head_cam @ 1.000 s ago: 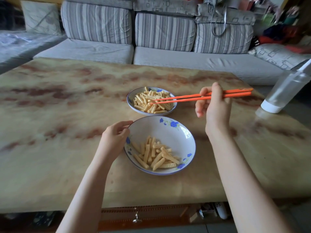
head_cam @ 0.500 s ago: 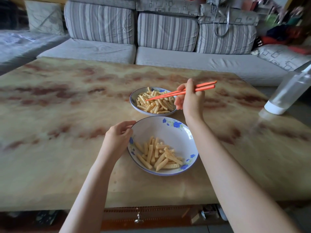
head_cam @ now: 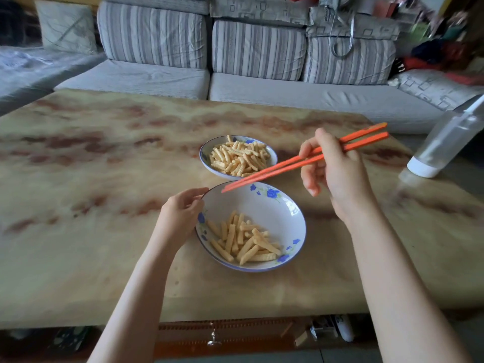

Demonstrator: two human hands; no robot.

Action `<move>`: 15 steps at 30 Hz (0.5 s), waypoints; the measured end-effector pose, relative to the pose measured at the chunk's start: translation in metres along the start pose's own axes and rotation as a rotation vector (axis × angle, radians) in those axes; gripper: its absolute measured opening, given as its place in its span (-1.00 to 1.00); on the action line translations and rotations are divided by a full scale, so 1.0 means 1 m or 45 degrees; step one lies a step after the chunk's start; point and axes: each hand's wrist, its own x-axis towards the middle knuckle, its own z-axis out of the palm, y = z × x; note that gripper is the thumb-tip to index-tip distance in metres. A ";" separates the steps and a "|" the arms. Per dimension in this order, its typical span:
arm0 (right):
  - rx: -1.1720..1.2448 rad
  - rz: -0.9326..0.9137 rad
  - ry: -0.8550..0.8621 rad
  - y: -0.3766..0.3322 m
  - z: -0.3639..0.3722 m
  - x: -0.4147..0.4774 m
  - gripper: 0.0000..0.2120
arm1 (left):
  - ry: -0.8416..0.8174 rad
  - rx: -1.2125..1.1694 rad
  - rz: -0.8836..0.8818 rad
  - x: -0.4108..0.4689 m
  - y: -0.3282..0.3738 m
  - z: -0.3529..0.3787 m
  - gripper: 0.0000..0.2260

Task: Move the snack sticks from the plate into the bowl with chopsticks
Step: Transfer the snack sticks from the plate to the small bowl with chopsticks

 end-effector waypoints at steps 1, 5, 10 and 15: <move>-0.043 0.021 -0.084 -0.004 -0.001 -0.005 -0.58 | -0.001 0.002 0.001 0.000 0.000 0.000 -0.70; -0.118 0.107 -0.303 -0.008 0.001 -0.013 -0.58 | -0.002 -0.003 -0.008 -0.001 0.001 0.000 -0.69; -0.127 0.135 -0.364 0.001 0.006 -0.015 -0.58 | -0.002 0.000 0.000 -0.002 0.001 0.000 -0.69; -0.164 0.161 -0.323 0.006 0.009 -0.015 -0.57 | -0.007 0.005 0.002 -0.001 0.002 -0.001 -0.68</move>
